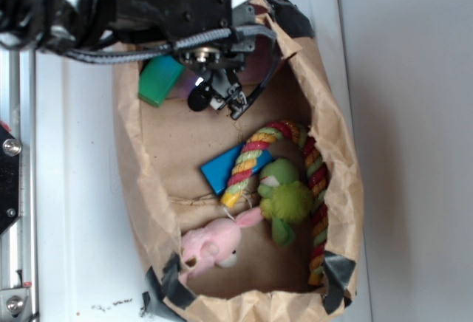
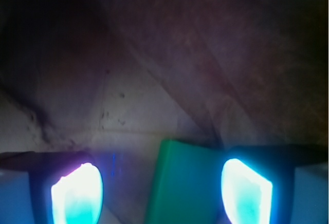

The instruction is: Grab the green block.

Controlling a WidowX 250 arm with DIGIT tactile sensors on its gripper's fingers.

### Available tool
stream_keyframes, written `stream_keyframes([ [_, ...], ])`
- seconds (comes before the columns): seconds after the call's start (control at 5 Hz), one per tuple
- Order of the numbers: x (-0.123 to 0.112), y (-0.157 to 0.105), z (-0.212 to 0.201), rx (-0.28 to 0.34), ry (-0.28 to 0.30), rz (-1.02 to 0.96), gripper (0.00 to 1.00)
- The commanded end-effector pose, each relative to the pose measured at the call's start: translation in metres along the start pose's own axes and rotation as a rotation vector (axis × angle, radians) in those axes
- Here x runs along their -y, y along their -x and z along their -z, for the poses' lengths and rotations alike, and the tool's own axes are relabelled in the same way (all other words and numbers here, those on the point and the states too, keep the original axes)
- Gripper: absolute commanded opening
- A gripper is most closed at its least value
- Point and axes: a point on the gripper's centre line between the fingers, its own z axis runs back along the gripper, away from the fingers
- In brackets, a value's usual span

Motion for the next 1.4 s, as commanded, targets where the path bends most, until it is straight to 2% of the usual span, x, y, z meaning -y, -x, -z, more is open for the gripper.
stream_keyframes([
  [0.0, -0.015, 0.006, -0.017, -0.039, -0.041, -0.021, 1.0],
  [0.2, -0.015, 0.012, -0.021, -0.086, -0.074, -0.085, 1.0],
  [0.6, -0.018, 0.017, -0.017, -0.067, -0.08, -0.126, 1.0],
  [1.0, -0.021, 0.02, 0.0, -0.102, -0.111, -0.141, 1.0],
  [1.2, -0.022, 0.021, 0.005, -0.099, -0.119, -0.142, 1.0],
])
